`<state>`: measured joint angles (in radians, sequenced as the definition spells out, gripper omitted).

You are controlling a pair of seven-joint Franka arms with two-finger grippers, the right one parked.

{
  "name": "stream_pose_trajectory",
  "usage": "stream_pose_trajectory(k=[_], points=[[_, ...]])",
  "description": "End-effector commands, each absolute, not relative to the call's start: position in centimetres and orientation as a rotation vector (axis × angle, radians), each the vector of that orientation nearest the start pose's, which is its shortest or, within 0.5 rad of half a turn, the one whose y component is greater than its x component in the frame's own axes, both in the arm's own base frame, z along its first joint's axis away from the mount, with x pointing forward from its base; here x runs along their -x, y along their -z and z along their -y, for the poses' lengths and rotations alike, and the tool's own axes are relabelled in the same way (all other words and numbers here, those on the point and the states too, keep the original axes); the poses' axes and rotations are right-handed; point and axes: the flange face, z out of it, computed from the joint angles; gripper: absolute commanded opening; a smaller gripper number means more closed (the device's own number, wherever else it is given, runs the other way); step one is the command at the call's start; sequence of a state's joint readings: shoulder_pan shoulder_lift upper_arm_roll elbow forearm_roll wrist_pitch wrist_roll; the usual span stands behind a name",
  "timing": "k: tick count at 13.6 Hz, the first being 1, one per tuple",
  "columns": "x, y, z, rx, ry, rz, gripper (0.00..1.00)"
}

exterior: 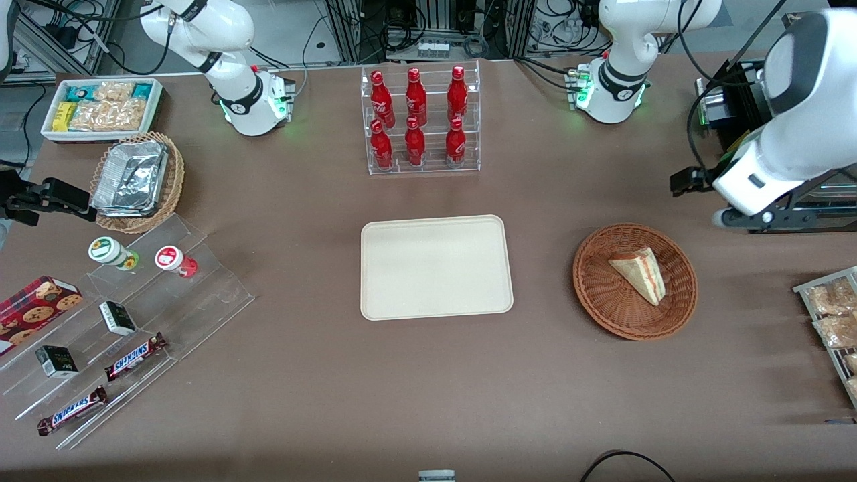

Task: Place sandwich from basket to tray
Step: 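Move the left gripper over the sandwich in the wicker basket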

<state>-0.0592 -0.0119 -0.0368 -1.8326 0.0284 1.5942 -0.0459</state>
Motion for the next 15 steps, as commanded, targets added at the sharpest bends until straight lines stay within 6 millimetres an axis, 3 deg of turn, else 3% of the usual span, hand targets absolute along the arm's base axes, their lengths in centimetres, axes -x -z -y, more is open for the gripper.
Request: stream_pose_trajectory(k=[1, 5, 7, 10, 11, 15], points=[[-52.6, -47.7, 4.4, 3.07, -0.302, -0.07, 1.0], [-52.7, -41.3, 3.5, 3.076, -0.26, 0.054, 1.0], [-52.9, -39.2, 3.5, 3.068, -0.233, 0.202, 1.0], [-53.6, -37.0, 3.8, 2.992, -0.182, 0.66, 1.0], [-53.7, -36.5, 3.8, 2.971, -0.179, 0.742, 1.0], [-54.6, -34.1, 4.3, 2.957, -0.151, 0.821, 1.0]])
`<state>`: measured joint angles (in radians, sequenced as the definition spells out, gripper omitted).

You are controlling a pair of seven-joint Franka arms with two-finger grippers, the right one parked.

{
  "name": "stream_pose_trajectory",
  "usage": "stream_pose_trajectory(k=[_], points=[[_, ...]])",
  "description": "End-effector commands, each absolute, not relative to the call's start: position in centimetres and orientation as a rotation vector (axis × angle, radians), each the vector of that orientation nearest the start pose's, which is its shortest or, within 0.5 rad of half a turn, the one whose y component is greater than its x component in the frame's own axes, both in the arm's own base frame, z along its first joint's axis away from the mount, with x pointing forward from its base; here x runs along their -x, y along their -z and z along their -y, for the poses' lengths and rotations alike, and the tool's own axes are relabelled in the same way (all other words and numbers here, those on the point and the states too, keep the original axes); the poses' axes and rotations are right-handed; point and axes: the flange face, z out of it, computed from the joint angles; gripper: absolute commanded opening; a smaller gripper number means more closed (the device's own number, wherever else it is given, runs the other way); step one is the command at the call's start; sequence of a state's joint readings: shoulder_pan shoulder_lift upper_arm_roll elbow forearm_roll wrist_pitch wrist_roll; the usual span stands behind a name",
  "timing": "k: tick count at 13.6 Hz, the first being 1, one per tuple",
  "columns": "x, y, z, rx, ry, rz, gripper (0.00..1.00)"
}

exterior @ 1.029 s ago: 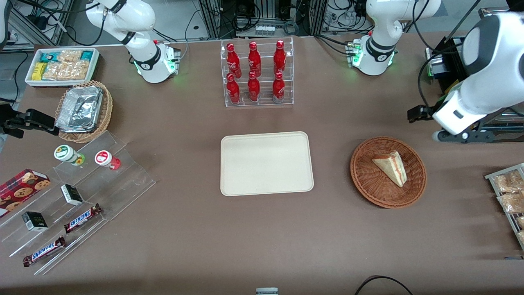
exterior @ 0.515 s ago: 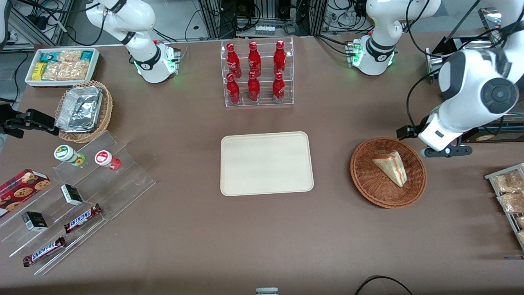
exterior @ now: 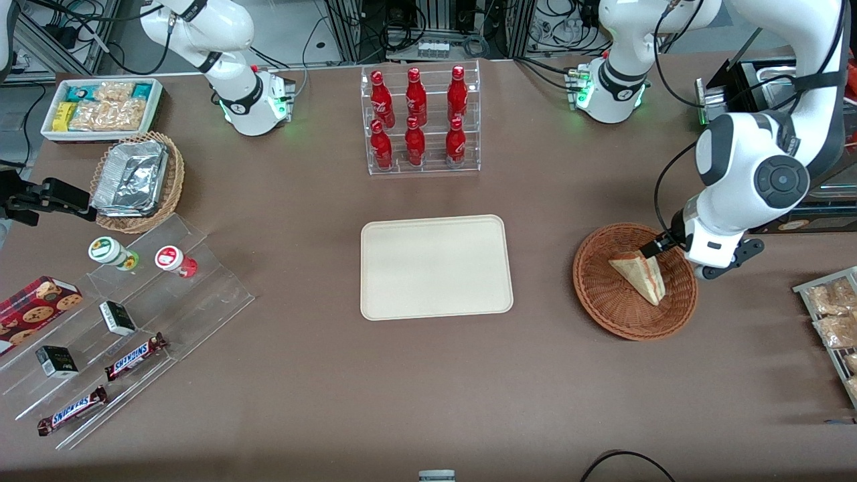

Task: Place sandwich from basket to tray
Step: 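Lower the open left gripper around the sandwich and close it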

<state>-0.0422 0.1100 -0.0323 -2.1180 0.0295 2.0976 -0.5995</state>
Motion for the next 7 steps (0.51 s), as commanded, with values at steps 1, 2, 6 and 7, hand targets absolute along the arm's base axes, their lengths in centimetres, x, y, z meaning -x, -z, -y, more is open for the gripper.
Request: stream_pose_trajectory(k=[1, 2, 6, 7], points=[[-54.8, -33.4, 4.3, 2.944, -0.155, 0.861, 1.0], [-55.0, -32.6, 4.3, 2.933, -0.151, 0.9, 1.0], [-55.6, -29.9, 4.6, 2.908, -0.132, 1.001, 1.0], [-55.7, -29.3, 4.6, 2.909, -0.135, 1.002, 1.0]])
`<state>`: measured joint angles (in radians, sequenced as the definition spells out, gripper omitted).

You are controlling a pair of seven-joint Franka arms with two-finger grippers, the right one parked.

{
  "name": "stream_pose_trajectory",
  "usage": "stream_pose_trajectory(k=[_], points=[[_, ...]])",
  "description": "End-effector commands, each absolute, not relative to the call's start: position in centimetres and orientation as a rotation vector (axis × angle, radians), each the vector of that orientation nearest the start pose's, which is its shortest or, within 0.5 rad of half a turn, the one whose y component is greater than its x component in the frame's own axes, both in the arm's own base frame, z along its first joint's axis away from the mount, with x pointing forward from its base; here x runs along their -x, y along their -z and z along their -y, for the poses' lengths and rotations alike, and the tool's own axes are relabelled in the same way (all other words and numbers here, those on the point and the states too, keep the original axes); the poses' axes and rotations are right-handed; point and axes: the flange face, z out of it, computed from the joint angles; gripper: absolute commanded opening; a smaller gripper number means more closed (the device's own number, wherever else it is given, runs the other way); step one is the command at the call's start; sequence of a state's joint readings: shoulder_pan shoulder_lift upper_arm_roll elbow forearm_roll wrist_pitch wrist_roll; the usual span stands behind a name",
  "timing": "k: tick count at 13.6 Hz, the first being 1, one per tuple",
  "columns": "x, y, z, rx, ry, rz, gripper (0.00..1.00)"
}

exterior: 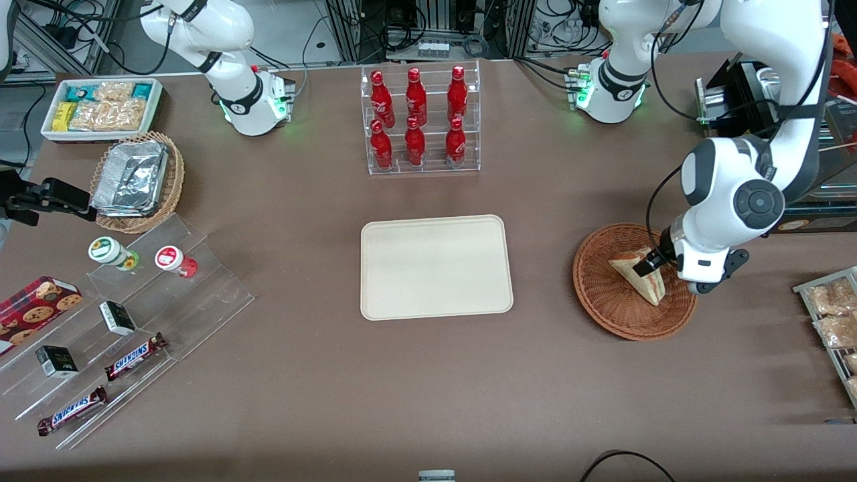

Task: Place sandwich from basket to tray
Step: 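Lower the open left gripper around the sandwich and close it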

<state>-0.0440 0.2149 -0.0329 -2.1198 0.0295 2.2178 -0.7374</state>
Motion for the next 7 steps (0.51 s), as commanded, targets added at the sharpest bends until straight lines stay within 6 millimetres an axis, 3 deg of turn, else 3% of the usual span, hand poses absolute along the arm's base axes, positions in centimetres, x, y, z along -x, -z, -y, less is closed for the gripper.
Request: stream_pose_trajectory(k=[1, 7], points=[[-55.8, -28.5, 4.6, 2.911, -0.136, 1.01, 1.0], [-54.7, -25.4, 4.3, 2.908, -0.139, 1.04, 0.99]])
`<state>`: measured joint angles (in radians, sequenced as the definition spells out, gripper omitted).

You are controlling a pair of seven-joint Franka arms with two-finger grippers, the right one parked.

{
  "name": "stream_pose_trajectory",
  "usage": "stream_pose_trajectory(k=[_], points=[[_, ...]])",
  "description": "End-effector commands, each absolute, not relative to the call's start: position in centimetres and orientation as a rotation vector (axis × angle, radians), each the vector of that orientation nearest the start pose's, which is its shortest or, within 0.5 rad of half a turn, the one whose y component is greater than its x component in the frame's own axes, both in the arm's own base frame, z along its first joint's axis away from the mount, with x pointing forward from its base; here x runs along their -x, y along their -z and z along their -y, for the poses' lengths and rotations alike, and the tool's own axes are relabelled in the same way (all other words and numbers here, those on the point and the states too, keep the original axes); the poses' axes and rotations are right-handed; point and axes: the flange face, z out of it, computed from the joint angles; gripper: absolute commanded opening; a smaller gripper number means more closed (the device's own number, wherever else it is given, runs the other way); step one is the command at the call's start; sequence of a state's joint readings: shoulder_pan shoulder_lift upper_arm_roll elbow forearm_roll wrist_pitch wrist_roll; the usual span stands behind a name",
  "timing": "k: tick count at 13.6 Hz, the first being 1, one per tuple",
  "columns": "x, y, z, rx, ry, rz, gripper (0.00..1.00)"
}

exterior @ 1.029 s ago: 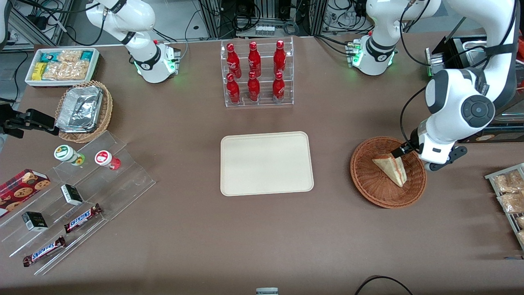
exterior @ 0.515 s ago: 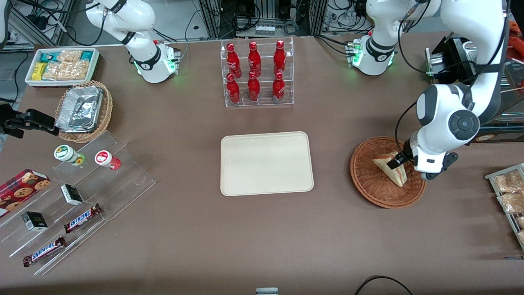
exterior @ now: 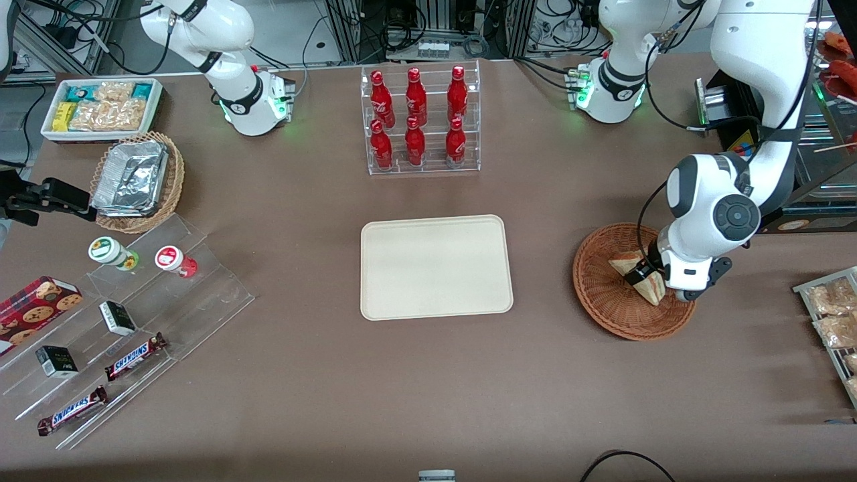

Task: Place sandwich from basket to tray
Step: 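Lower the open left gripper around the sandwich and close it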

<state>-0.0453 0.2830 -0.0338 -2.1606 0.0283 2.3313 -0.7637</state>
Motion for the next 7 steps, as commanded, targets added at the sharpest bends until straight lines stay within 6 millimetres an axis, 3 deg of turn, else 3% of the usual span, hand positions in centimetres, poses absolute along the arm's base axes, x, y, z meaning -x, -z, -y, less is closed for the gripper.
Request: stream_pose_trajectory(k=[1, 3, 4, 5, 7], points=[[-54.7, -25.2, 4.3, 2.905, -0.144, 1.049, 0.87], [-54.4, -25.0, 4.3, 2.882, -0.162, 1.086, 0.35], [-54.3, -25.1, 4.2, 2.879, -0.167, 1.085, 0.15], [-54.2, -25.3, 4.2, 2.874, -0.18, 1.079, 0.04], [-54.4, -26.4, 4.5, 2.88, -0.188, 1.04, 0.0]])
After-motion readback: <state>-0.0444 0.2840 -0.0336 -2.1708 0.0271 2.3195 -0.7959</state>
